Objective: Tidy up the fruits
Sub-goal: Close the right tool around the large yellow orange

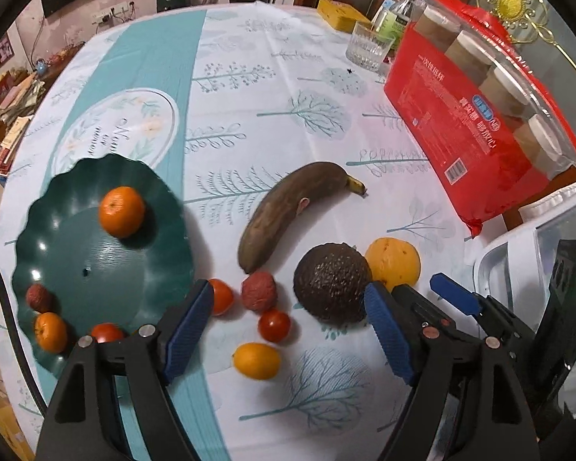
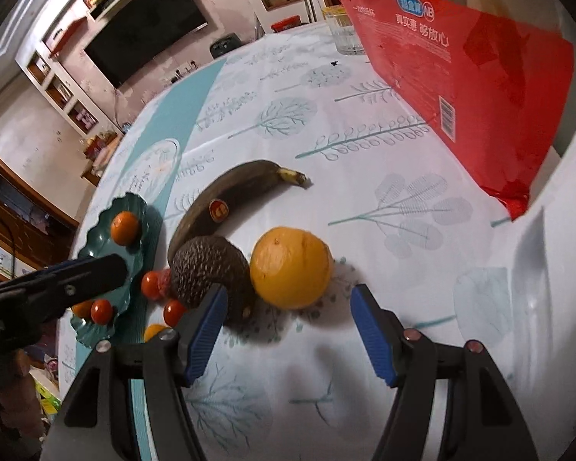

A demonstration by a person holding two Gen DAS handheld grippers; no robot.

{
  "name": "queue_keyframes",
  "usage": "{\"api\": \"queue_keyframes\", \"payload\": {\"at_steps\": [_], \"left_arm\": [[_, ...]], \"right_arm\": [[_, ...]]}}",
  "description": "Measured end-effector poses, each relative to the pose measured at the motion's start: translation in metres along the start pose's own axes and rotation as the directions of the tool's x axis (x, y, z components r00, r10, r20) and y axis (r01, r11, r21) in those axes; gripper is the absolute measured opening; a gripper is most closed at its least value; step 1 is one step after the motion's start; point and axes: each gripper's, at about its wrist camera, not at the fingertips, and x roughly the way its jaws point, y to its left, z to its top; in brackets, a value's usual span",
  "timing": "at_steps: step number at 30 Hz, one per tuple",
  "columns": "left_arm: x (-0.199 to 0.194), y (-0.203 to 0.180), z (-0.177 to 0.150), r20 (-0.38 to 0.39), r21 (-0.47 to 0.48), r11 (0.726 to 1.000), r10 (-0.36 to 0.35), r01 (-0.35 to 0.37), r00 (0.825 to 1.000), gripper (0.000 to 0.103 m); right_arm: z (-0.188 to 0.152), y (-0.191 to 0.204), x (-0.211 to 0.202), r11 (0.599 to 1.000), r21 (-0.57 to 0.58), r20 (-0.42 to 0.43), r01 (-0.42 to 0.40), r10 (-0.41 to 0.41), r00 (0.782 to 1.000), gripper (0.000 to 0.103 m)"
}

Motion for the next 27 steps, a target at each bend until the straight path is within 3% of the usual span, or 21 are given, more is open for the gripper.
{"api": "queue_keyframes", "payload": {"at_steps": [6, 13, 20, 24, 27], "left_arm": [[0.027, -0.009, 0.004, -0.026, 0.009, 1.0, -0.009, 0.009, 1.0, 0.08], [0.05, -0.005, 0.005, -0.035, -0.044, 0.994, -0.101, 0.099, 0.994, 0.079], [0.055, -0.013, 0.008, 0.003, -0.012, 0.996, -0.09, 0.09, 0.996, 0.078], [0.057, -0.017, 0.009, 0.007, 0.003, 0.997, -0.075, 0.075, 0.997, 0.078], [0.058, -0.018, 0.009, 0.006, 0.007, 0.998, -0.067, 0.067, 0.998, 0.078]], "right_arm": [[0.0, -0.006, 0.01, 0.999, 0.001, 0.047, -0.036, 0.036, 0.998, 0.067], [-0.001, -0.008, 0.02, 0.998, 0.007, 0.087, -0.056, 0.055, 0.995, 0.067], [-0.001, -0.014, 0.026, 0.998, 0.018, 0.11, -0.054, 0.052, 0.993, 0.066], [-0.001, -0.014, 0.027, 0.996, 0.008, 0.109, -0.083, 0.082, 0.991, 0.054], [0.0, -0.011, 0.026, 0.997, -0.007, 0.105, -0.071, 0.072, 0.992, 0.053]]}}
